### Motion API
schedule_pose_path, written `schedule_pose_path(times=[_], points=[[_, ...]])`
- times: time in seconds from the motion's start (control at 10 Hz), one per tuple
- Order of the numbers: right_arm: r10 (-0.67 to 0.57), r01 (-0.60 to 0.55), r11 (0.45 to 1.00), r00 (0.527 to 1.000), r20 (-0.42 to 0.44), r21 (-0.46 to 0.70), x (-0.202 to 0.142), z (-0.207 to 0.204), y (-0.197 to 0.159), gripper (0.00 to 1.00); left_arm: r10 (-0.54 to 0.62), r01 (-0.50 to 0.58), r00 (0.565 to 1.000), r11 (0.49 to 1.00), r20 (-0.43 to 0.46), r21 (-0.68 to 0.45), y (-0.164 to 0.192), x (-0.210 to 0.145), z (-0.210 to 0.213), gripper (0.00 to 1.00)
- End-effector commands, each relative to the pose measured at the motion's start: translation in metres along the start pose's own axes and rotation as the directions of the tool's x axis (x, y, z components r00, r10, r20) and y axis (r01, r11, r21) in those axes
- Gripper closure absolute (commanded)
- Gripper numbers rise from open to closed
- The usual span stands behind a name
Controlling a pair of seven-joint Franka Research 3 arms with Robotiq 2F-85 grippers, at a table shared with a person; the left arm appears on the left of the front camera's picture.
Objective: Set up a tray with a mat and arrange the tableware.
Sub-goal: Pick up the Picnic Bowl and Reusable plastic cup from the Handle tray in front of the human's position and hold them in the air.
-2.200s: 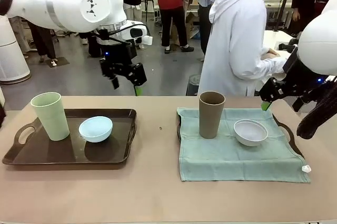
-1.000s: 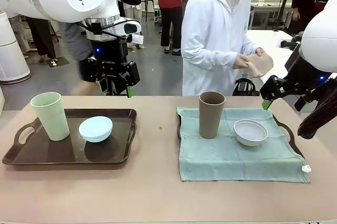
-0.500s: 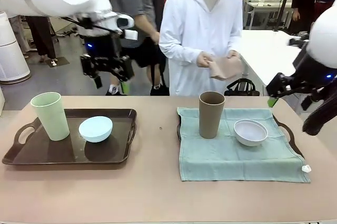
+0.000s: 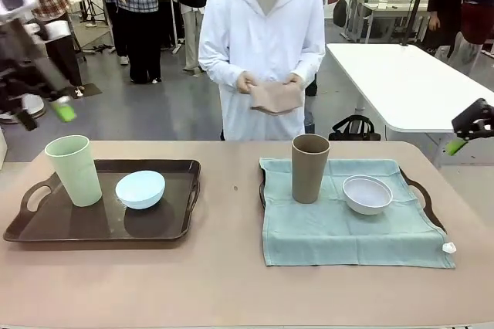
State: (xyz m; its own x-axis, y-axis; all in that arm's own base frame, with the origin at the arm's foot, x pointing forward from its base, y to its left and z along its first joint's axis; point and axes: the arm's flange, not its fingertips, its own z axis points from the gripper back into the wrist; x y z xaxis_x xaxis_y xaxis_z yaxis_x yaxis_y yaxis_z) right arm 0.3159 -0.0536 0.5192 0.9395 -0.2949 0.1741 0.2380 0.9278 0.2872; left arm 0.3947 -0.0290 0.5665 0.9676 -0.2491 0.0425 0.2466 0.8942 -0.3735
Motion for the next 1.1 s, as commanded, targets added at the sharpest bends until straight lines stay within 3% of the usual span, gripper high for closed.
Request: schedule_pose_path(times=[0.0, 0.5, 1.0], points=[[-0.064, 0.068, 0.991, 0.997, -0.036, 0.115, 0.013, 0.018, -0.034, 0.0, 0.037, -0.031, 0.998, 0.992, 0.043, -0.123, 0.039, -0.012, 0.009, 0.0], [-0.191, 0.196, 0.936, 0.98, -0.049, 0.291, 0.027, 0.044, -0.104, 0.0, 0.178, -0.049, 0.942, 0.912, 0.285, -0.408, 0.141, -0.071, 0.019, 0.0], [-0.277, 0.289, 0.777, 0.955, -0.109, 0.559, 0.026, 0.054, -0.171, 0.0, 0.267, 0.004, 0.875, 0.831, 0.404, -0.557, 0.181, -0.113, 0.011, 0.0]])
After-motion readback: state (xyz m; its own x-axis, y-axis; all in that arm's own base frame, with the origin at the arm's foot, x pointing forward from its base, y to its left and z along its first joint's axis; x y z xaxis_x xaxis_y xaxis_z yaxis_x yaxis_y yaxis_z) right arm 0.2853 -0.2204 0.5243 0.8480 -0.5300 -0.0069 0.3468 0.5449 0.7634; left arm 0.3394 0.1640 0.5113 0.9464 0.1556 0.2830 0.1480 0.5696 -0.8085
